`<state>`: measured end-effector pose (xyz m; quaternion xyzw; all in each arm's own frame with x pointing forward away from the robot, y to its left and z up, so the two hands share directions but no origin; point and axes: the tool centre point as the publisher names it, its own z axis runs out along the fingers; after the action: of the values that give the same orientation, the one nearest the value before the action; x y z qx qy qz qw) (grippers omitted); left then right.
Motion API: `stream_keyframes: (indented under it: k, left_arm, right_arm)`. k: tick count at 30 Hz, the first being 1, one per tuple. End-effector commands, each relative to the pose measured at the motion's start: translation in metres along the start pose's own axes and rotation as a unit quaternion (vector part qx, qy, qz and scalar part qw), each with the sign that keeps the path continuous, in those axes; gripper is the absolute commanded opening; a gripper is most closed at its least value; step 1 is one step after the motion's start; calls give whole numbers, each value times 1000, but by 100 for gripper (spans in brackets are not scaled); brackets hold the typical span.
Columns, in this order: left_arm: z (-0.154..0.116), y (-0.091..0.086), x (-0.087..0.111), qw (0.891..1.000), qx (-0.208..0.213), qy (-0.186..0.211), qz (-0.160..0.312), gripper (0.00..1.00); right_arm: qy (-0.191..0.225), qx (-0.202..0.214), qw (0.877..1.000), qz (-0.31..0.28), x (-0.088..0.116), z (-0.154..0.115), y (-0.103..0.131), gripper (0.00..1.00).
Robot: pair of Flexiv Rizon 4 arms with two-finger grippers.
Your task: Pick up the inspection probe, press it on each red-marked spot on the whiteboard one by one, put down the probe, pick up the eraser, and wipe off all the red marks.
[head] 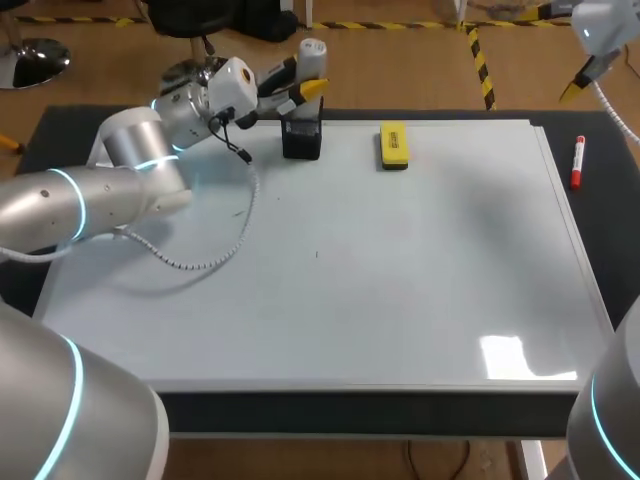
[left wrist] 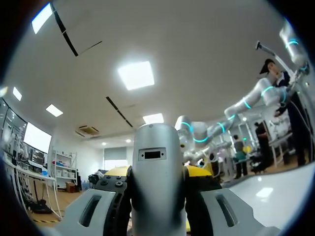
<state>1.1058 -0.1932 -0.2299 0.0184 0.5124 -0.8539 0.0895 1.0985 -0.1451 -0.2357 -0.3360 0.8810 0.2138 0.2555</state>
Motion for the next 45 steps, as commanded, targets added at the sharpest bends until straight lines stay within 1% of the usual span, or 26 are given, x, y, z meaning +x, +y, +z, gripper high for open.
stream_keyframes:
  k: [1, 11, 40, 45]
  left_arm:
    - [-3, 6, -3, 1000, 13, 4, 3, 0]
    - [-8, 12, -1, 1000, 18, -4, 10, 0]
    - [-8, 12, -1, 1000, 17, -7, 9, 0]
    - [-10, 19, -2, 1000, 24, -10, 11, 0]
  right_arm:
    - [3, 0, 1000, -1, -1, 0, -1, 100]
    - [3, 0, 1000, -1, -1, 0, -1, 100]
    - [3, 0, 1000, -1, -1, 0, -1, 100]
    - [3, 0, 1000, -1, -1, 0, -1, 100]
